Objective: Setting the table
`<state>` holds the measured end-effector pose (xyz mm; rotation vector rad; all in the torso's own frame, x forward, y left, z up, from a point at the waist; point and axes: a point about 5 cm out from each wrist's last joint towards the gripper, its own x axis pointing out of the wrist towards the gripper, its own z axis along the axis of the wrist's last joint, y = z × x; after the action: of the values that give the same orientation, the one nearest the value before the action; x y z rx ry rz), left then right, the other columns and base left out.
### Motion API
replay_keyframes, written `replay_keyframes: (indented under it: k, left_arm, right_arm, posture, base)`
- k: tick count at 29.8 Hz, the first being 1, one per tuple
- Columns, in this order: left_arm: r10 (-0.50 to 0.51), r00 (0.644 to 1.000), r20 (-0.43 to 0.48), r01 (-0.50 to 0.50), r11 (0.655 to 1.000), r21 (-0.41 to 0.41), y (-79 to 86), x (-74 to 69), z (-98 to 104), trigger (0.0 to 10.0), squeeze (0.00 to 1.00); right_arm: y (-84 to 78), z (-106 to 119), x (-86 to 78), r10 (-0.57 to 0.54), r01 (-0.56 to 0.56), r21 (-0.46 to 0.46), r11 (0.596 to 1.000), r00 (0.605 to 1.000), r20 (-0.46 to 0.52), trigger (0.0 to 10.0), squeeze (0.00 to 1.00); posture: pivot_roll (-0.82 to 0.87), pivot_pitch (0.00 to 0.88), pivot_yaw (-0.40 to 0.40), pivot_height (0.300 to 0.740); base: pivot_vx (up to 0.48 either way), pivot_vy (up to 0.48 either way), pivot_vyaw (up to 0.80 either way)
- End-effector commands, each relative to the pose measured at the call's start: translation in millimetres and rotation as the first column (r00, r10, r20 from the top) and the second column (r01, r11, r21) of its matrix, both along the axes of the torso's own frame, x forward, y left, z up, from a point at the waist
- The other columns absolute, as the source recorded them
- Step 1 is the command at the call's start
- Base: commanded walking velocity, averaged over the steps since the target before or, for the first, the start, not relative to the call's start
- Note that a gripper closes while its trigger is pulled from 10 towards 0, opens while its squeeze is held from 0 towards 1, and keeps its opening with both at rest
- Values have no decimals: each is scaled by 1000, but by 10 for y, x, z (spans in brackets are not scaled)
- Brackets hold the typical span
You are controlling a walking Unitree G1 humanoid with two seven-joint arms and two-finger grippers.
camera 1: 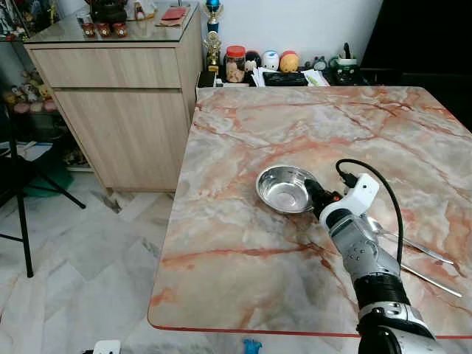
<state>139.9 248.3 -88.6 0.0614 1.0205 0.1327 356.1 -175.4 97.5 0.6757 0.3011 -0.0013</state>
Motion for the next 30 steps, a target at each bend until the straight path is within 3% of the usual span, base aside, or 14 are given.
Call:
replay_keyframes:
  k: [1,12,14,15,16,18,22,23,26,27,28,29,30]
  left_arm:
    - [0,1000,-14,0,1000,4,39,-55,-8,10000,0]
    - [-1,1000,-19,1,1000,4,39,-60,-11,10000,0]
    - [-1,1000,-19,1,1000,5,40,-61,-11,10000,0]
    - [-1,1000,-19,1,1000,5,40,-61,-11,10000,0]
    - [-1,1000,-19,1,1000,5,40,-61,-11,10000,0]
    - [-2,1000,-19,2,1000,5,40,-60,-10,10000,0]
    - [-2,1000,-19,2,1000,5,41,-60,-10,10000,0]
    - [-2,1000,-19,2,1000,5,42,-60,-10,10000,0]
    - [-2,1000,-19,2,1000,5,42,-60,-9,10000,0]
    - [-2,1000,-19,2,1000,5,43,-60,-9,10000,0]
    - [-2,1000,-19,2,1000,5,43,-60,-9,10000,0]
    - [-2,1000,-19,2,1000,5,43,-60,-9,10000,0]
    - [-2,1000,-19,2,1000,5,43,-60,-9,10000,0]
  right_arm:
    - [15,18,27,-1,1,12,1000,1000,-10,10000,0]
    - [8,-22,16,-2,3,23,1000,1000,-29,10000,0]
    - [19,-28,14,5,-4,31,1000,999,-32,9608,0]
    - [27,-30,13,10,-9,37,999,999,-32,4627,0]
    - [27,-30,13,10,-9,37,999,999,-32,4627,0]
    - [31,-31,14,11,-10,39,999,999,-32,3176,0]
    - [32,-42,13,9,-7,42,999,999,-36,4275,0]
    - [33,-42,13,9,-8,42,999,999,-36,3294,0]
    - [34,-43,12,11,-10,40,999,999,-37,2824,0]
    - [36,-43,11,14,-12,40,999,999,-37,2000,0]
    - [37,-43,11,15,-14,41,999,999,-36,2000,0]
    - [39,-46,9,17,-15,41,999,999,-36,0,0]
    - [39,-47,9,16,-15,41,999,999,-37,0,0]
  posture:
    - [59,22,-8,736]
    - [60,26,-9,736]
    - [59,26,-9,736]
    - [59,27,-9,736]
    - [59,27,-9,736]
    - [59,27,-9,736]
    - [59,26,-9,736]
    - [59,27,-8,736]
    - [59,27,-8,736]
    - [59,26,-7,736]
    - [59,26,-7,736]
    - [59,26,-7,736]
    - [59,26,-7,736]
  base:
    - [0,0,0]
    - [0,0,0]
    - [0,0,0]
    - [0,0,0]
    - [0,0,0]
    - [0,0,0]
    - [0,0,0]
    - [0,0,0]
    - [0,0,0]
    - [0,0,0]
    - [0,0,0]
    - [0,0,0]
    - [0,0,0]
